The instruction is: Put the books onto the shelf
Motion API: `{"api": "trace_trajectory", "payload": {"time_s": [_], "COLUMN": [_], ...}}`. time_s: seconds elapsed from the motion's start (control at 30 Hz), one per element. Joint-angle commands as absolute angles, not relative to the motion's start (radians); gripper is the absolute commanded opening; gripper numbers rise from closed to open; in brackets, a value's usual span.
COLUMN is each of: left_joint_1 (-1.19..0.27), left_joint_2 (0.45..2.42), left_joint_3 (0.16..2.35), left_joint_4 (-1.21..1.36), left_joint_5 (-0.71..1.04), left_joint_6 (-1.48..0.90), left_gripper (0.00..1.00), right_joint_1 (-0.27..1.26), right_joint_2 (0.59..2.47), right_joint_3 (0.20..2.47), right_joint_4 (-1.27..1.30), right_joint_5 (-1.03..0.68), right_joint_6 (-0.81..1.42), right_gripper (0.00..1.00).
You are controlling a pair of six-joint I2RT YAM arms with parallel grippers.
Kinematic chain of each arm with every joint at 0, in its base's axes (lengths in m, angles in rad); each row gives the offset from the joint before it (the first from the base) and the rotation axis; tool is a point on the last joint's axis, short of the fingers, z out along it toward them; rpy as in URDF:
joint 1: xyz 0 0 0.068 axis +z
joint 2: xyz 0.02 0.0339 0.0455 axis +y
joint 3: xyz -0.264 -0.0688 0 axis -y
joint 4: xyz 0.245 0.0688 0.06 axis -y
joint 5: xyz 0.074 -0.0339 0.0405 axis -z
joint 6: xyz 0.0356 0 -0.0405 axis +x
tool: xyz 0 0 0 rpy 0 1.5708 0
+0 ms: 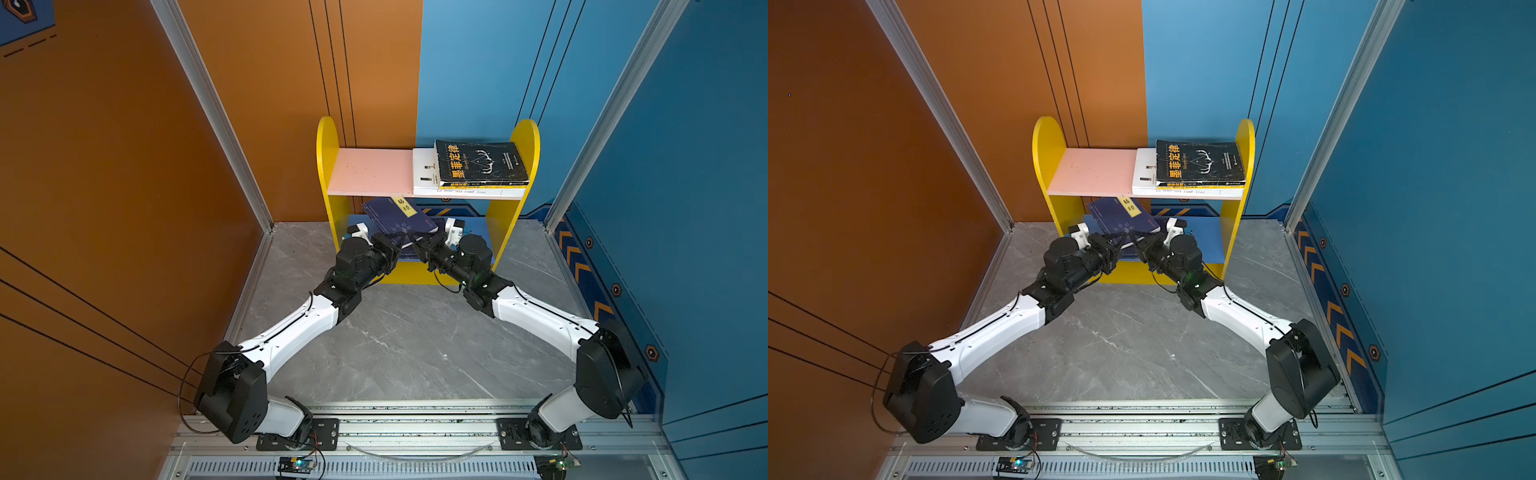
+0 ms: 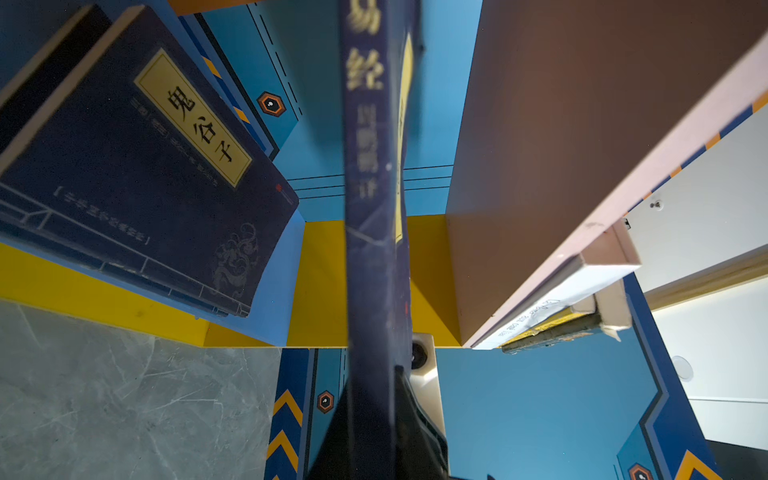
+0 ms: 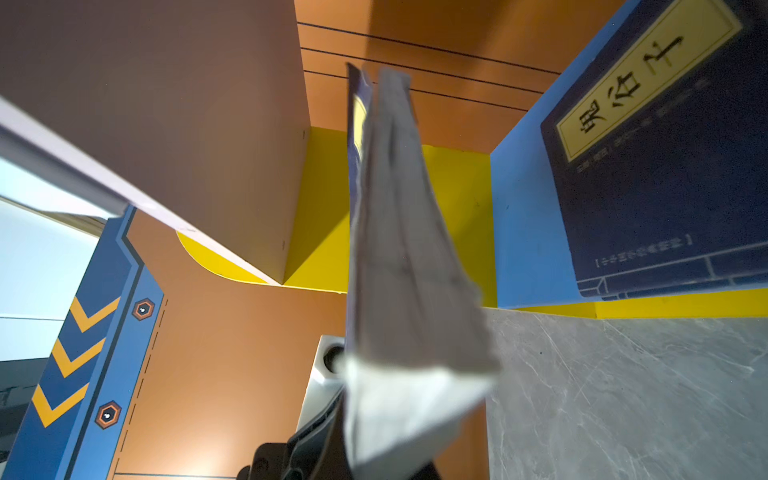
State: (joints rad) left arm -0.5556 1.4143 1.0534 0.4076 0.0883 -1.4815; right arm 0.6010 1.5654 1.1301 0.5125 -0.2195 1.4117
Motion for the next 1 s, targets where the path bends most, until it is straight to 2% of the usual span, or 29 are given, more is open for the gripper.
{"api": "trace_trajectory", "payload": {"time_s": [0.0,0.17,0.37,0.53,0.77,0.97], "left_joint_1": [-0.551,-0.506,-0.396,-0.335,-0.323,-0.324], "left_joint_2": [1.394,1.351,1.329,1.363,1.413,1.456], "left_joint_3": [1.071,1.037,1.061,1.105,1.156,1.157], "left_joint_4": [0.466,0.425,0.188,0.163,0.251,0.32], "left_joint_5": [0.119,0.152,0.347,0.551,0.651,0.677], "left_joint_6": [-1.469,-1.453,-1.322,-1.238,-1.232,-1.266], "left_gripper": [0.29,0.63,0.8,0.82,0.81,0.62], "right_joint_1": [0.551,0.456,0.313,0.259,0.243,0.241], "right_joint_2": [1.532,1.483,1.47,1.456,1.44,1.437], "right_joint_3": [1.116,1.122,1.139,1.161,1.224,1.241], "right_joint_4": [0.504,0.434,0.443,0.405,0.216,0.215], "right_joint_5": [-0.261,-0.438,-0.813,-1.015,-1.112,-1.143], "right_joint_6": [1.388,1.339,1.369,1.355,1.214,1.195], "right_gripper": [0.0,0.0,0.0,0.0,0.0,0.0]}}
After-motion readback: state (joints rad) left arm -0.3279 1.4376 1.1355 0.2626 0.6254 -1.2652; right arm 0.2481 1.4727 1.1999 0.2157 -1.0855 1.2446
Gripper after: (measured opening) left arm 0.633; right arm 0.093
